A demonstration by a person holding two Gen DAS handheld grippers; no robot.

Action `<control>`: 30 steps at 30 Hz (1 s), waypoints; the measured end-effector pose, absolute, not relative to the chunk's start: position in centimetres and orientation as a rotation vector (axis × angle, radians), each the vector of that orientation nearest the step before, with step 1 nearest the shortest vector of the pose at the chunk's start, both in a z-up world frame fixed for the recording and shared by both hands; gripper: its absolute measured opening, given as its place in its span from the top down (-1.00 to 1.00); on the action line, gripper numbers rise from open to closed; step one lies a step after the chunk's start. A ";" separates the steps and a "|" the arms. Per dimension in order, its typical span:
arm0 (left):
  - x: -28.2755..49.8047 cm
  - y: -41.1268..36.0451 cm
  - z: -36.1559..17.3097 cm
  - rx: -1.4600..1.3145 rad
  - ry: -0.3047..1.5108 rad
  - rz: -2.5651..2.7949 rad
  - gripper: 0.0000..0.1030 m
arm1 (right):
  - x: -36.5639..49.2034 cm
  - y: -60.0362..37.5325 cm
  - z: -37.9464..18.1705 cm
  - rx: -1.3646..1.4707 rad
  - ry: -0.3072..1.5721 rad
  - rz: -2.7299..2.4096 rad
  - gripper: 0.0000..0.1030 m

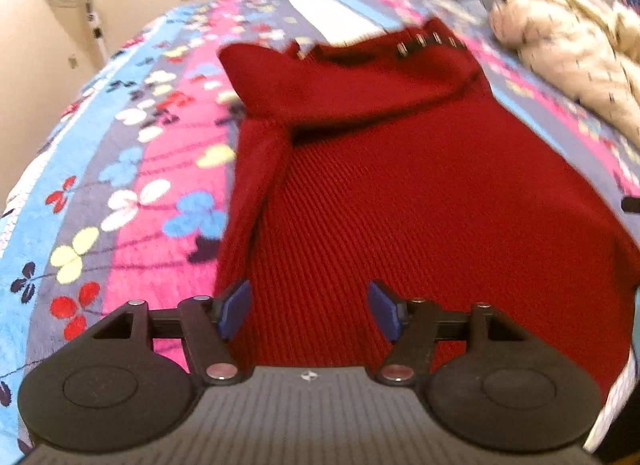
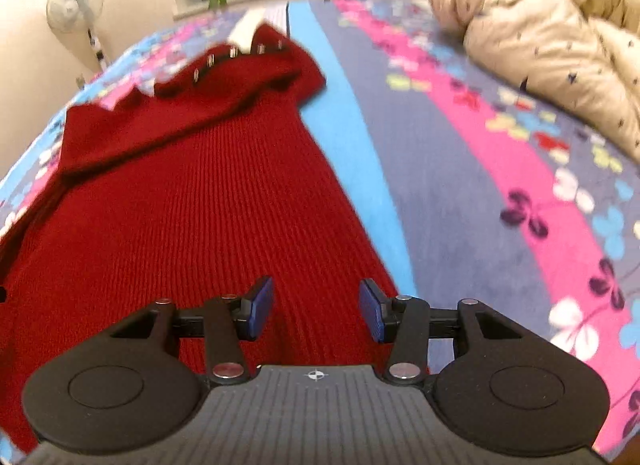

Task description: Fold small clothes

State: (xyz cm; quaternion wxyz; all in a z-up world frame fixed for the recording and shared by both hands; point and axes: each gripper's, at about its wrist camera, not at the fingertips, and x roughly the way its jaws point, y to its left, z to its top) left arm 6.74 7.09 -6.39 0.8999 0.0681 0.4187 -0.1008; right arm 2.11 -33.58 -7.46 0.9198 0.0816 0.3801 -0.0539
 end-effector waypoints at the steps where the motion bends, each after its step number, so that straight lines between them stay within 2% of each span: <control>1: 6.9 7.1 -6.2 0.128 0.843 -0.195 -0.46 | 2.0 -33.6 -7.0 0.183 0.754 -0.110 0.04; 5: 6.7 6.6 -5.2 0.121 0.737 -0.165 -0.61 | 2.3 -33.1 -4.1 0.205 0.610 -0.107 0.01; 8: 6.6 5.7 -5.1 0.164 0.673 -0.141 -0.63 | 4.4 -32.4 -1.8 0.184 0.531 -0.091 -0.14; 13: 6.7 5.1 -5.5 0.189 0.647 -0.118 -0.63 | 10.2 -31.6 -0.2 0.194 0.514 -0.048 -0.39; 17: 6.8 4.8 -6.3 0.244 0.652 -0.107 -0.63 | 13.0 -32.2 -2.7 0.207 0.545 0.005 -0.45; 18: 7.0 4.6 -6.5 0.260 0.657 -0.101 -0.59 | 14.1 -32.3 -3.6 0.204 0.615 -0.013 -0.42; 20: 7.7 4.0 -6.8 0.268 0.669 -0.081 -0.37 | 16.3 -32.7 -4.4 0.226 0.713 -0.064 -0.32; 21: 8.4 3.6 -7.0 0.262 0.678 -0.081 -0.13 | 17.2 -33.4 -4.4 0.271 0.723 -0.071 -0.27; 22: 9.2 2.9 -7.2 0.250 0.690 -0.081 0.22 | 17.8 -34.2 -4.3 0.328 0.716 -0.070 -0.11; 23: 10.1 2.2 -7.4 0.239 0.699 -0.081 0.41 | 18.4 -34.9 -4.3 0.383 0.706 -0.061 0.04; 24: 11.1 1.2 -7.6 0.229 0.702 -0.077 0.61 | 18.8 -35.6 -4.3 0.432 0.699 -0.057 0.48; 25: 12.0 0.1 -7.7 0.225 0.696 -0.071 0.61 | 19.2 -36.2 -4.5 0.471 0.697 -0.073 0.78; 29: 16.5 -5.6 -8.3 0.208 0.662 -0.096 0.56 | 20.2 -38.1 -5.7 0.575 0.704 -0.128 0.81; 30: 17.7 -7.1 -8.5 0.200 0.662 -0.103 0.45 | 20.3 -38.6 -6.0 0.603 0.712 -0.136 0.80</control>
